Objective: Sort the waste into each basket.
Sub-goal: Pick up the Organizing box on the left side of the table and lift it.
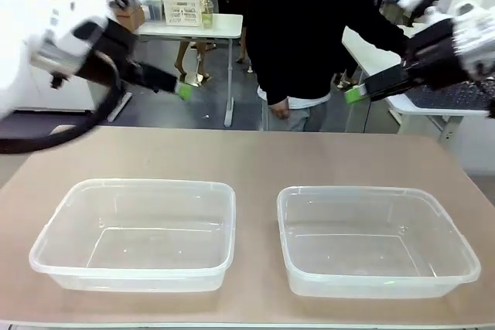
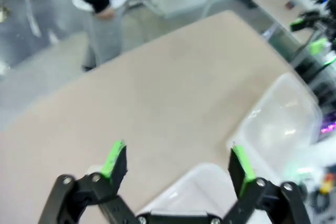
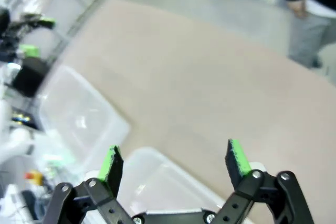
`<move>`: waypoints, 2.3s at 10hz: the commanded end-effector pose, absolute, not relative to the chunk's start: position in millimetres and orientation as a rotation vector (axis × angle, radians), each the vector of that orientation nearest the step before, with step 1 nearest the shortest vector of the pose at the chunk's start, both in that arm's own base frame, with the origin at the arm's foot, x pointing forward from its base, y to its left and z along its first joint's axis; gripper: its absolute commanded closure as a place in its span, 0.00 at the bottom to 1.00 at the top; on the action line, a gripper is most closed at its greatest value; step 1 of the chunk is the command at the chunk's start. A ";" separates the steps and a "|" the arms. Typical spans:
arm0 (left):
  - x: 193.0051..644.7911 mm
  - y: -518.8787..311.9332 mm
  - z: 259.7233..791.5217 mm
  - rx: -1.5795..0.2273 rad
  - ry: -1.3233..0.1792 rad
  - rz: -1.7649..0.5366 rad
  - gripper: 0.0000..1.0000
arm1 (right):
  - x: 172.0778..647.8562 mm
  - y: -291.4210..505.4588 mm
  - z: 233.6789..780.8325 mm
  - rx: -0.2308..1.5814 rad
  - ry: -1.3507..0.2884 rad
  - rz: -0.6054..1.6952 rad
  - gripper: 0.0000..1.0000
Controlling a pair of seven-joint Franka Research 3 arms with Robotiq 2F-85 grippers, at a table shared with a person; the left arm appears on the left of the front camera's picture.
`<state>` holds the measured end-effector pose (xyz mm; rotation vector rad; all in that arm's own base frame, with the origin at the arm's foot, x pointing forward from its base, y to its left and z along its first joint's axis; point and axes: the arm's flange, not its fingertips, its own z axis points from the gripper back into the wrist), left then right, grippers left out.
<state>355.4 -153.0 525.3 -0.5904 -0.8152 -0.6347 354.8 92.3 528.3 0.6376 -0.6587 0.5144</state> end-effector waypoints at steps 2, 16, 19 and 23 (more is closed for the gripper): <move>352.4 -42.0 560.1 -1.270 -0.827 0.019 0.00 | 351.6 -6.2 546.9 1.357 -0.503 0.050 0.00; 281.1 -16.6 561.6 -0.123 -0.226 -0.603 0.00 | 334.6 174.7 563.1 0.894 -0.167 0.401 0.00; 231.3 -20.0 540.0 -0.029 -0.024 -0.700 0.00 | 288.1 296.5 522.9 0.657 0.077 0.727 0.00; 251.5 -22.3 533.2 -0.245 -0.164 -0.449 0.00 | 262.7 299.0 522.5 0.744 0.031 0.659 0.00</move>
